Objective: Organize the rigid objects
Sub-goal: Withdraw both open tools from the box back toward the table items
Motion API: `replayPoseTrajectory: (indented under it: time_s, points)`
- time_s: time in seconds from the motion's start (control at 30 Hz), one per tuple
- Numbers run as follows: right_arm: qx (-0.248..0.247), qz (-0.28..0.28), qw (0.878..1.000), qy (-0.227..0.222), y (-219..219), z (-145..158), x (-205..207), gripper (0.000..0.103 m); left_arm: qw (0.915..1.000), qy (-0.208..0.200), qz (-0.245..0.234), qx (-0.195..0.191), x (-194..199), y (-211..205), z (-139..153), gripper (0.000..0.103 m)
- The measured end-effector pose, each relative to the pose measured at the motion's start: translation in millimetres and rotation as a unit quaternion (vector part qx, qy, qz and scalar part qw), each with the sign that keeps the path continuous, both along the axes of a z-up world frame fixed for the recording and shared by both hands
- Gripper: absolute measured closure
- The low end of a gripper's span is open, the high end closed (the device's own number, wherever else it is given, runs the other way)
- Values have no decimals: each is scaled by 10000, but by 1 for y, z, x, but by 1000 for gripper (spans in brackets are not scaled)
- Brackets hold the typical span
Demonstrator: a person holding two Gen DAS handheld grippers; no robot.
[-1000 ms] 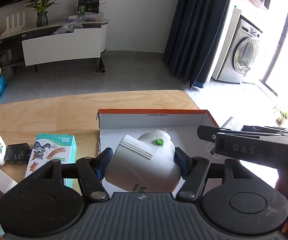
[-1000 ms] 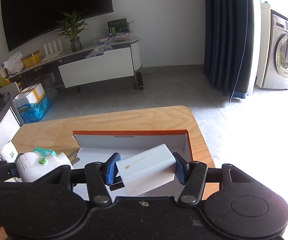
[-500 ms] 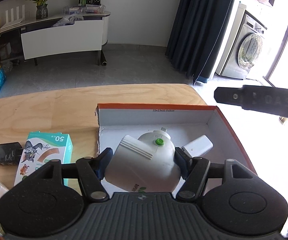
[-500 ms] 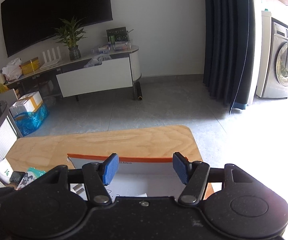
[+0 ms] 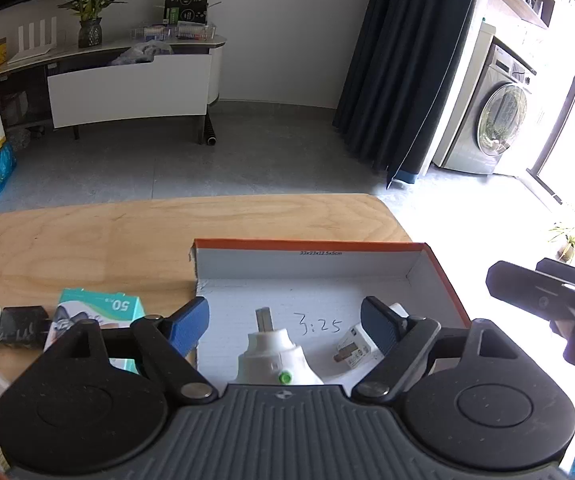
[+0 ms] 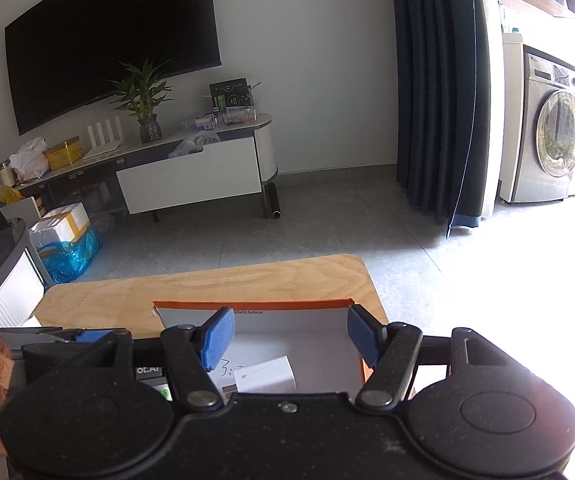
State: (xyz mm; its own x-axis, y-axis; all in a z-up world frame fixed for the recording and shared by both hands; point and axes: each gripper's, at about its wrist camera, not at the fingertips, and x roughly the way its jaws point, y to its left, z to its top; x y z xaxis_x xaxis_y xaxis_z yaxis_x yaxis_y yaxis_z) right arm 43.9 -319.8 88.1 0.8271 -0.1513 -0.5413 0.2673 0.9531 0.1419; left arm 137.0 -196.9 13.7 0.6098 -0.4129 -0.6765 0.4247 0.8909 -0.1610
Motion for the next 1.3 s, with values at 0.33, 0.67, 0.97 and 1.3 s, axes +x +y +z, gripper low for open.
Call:
replayPoseTrajectory:
  time_s: [0.33,0.67,0.97,1.3]
  points:
    - [112,-27,9999,100,23,-4,-29,21,9990,9,361,257,-25,38,14,8]
    - [112,193,9996,169,54,-4,-44,20,9978,-117,589,284,-46,63,21,7]
    - [88,394,9989,230,74,-3,-42,20,9970,-175,703,277,-52,79,22,7]
    - [78,642,9974,309,97,-8,-37,20,9957,-204,860,283,-55,102,20,7]
